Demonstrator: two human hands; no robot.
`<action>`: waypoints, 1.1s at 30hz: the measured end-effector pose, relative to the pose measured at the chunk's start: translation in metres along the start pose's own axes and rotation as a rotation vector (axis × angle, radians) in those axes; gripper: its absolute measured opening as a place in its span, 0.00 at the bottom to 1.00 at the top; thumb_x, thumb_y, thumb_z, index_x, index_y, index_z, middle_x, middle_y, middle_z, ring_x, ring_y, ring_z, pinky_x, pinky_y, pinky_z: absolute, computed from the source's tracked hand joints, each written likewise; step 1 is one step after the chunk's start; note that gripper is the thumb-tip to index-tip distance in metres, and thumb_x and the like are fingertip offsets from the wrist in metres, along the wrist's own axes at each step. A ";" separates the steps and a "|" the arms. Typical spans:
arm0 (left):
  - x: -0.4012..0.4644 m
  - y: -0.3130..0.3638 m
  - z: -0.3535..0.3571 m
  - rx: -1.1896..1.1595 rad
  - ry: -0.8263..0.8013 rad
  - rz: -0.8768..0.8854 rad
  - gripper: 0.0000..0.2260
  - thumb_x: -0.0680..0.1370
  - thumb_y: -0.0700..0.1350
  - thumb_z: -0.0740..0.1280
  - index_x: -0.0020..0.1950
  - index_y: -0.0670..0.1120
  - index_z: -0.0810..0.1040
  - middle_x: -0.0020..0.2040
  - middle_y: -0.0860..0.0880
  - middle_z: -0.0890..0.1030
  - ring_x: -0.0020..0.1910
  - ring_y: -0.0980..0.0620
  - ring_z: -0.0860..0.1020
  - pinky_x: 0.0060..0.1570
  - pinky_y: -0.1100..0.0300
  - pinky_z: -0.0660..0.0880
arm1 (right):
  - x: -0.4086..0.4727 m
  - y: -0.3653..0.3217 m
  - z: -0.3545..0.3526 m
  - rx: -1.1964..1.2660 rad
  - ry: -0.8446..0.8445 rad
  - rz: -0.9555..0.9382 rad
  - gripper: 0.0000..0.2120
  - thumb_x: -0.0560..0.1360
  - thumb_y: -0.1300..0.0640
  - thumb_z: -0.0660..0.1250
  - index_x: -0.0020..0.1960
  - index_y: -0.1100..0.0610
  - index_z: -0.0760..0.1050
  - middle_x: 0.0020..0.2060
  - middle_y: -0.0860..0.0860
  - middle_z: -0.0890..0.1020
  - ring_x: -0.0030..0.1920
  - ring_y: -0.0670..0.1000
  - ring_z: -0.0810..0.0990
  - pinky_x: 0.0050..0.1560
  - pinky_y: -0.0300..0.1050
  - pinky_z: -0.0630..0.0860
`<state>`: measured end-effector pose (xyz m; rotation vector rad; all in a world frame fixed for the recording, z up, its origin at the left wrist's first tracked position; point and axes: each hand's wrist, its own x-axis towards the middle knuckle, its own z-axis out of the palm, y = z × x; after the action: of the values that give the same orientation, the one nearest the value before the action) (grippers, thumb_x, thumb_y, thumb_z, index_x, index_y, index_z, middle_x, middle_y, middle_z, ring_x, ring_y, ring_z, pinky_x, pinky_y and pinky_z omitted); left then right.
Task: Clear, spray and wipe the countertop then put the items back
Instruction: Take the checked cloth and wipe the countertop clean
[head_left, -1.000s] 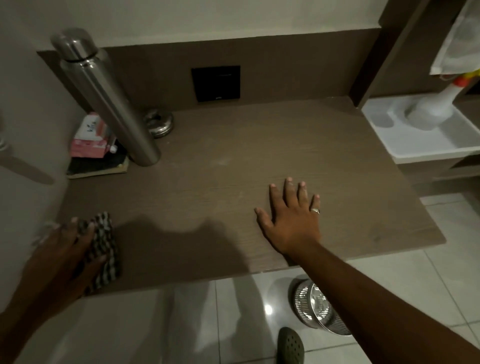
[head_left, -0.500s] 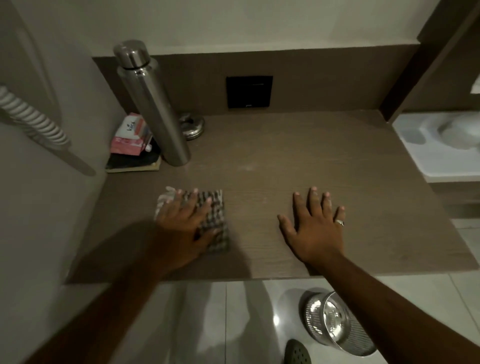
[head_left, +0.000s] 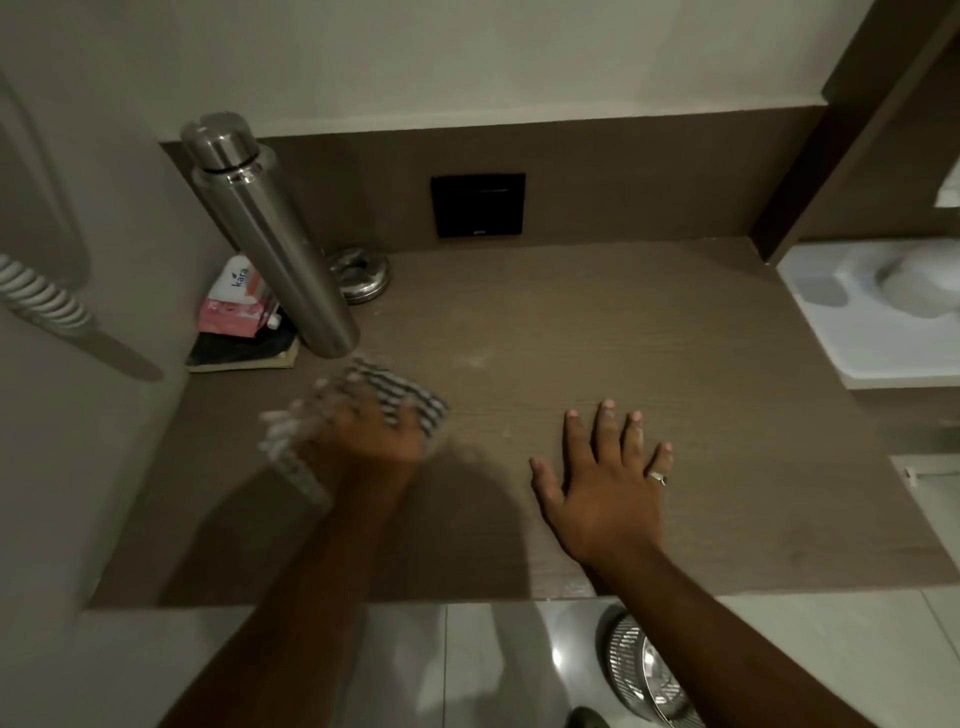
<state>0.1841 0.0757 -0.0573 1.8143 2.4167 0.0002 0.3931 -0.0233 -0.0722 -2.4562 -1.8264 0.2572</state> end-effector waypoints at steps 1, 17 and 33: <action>-0.011 0.019 0.003 0.025 0.007 0.136 0.34 0.78 0.64 0.51 0.79 0.48 0.50 0.79 0.39 0.49 0.77 0.33 0.48 0.75 0.38 0.45 | 0.000 0.000 -0.002 0.010 -0.015 -0.006 0.36 0.76 0.31 0.40 0.79 0.47 0.49 0.80 0.57 0.49 0.79 0.61 0.43 0.74 0.68 0.41; 0.003 0.022 0.001 -0.054 -0.015 -0.045 0.33 0.76 0.66 0.53 0.76 0.50 0.58 0.77 0.39 0.59 0.75 0.34 0.56 0.73 0.35 0.52 | 0.036 0.159 -0.029 0.001 0.001 0.086 0.35 0.76 0.32 0.39 0.78 0.47 0.53 0.79 0.54 0.53 0.79 0.58 0.48 0.75 0.65 0.47; -0.050 0.129 -0.049 -0.169 -0.213 -0.032 0.21 0.75 0.56 0.64 0.65 0.48 0.73 0.65 0.44 0.75 0.63 0.40 0.73 0.62 0.47 0.68 | 0.033 0.066 -0.068 0.404 -0.126 0.190 0.22 0.76 0.39 0.57 0.51 0.56 0.78 0.52 0.59 0.80 0.52 0.60 0.77 0.54 0.53 0.76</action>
<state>0.3166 0.0681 0.0056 1.6146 2.2258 0.0076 0.4762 -0.0080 -0.0190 -2.3618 -1.4042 0.7291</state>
